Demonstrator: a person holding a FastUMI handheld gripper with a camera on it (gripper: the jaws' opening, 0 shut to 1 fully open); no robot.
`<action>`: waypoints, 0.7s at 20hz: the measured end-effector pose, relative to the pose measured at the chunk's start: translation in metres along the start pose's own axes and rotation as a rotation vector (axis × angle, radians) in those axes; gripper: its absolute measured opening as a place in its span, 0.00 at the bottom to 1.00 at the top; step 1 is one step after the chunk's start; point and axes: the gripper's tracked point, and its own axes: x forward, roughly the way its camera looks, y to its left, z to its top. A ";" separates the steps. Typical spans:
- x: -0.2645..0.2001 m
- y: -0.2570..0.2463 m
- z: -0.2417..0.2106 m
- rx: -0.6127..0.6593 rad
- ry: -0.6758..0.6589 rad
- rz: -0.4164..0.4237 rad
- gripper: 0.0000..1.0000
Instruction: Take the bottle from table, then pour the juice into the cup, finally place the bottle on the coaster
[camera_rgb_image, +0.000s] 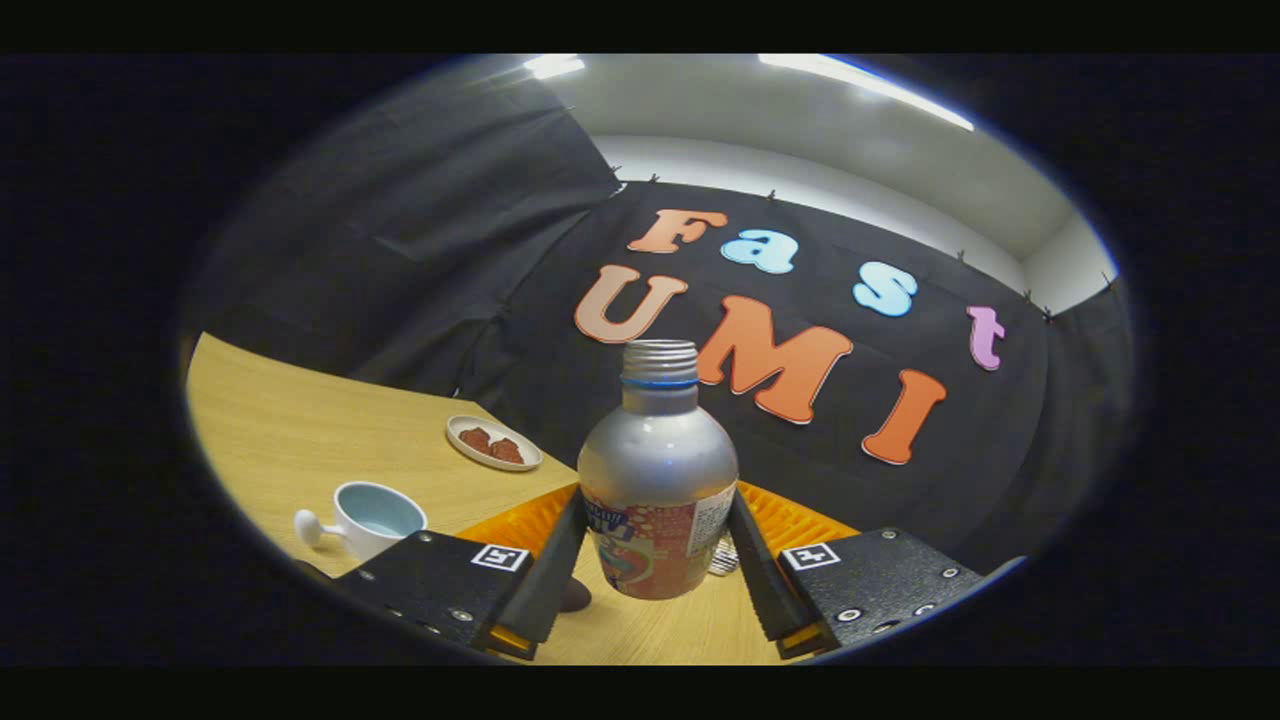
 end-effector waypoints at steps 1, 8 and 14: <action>0.002 -0.003 -0.001 0.047 0.001 0.000 0.77; 0.019 0.001 -0.024 0.298 0.077 0.045 0.77; 0.033 0.025 -0.063 0.411 0.183 0.087 0.77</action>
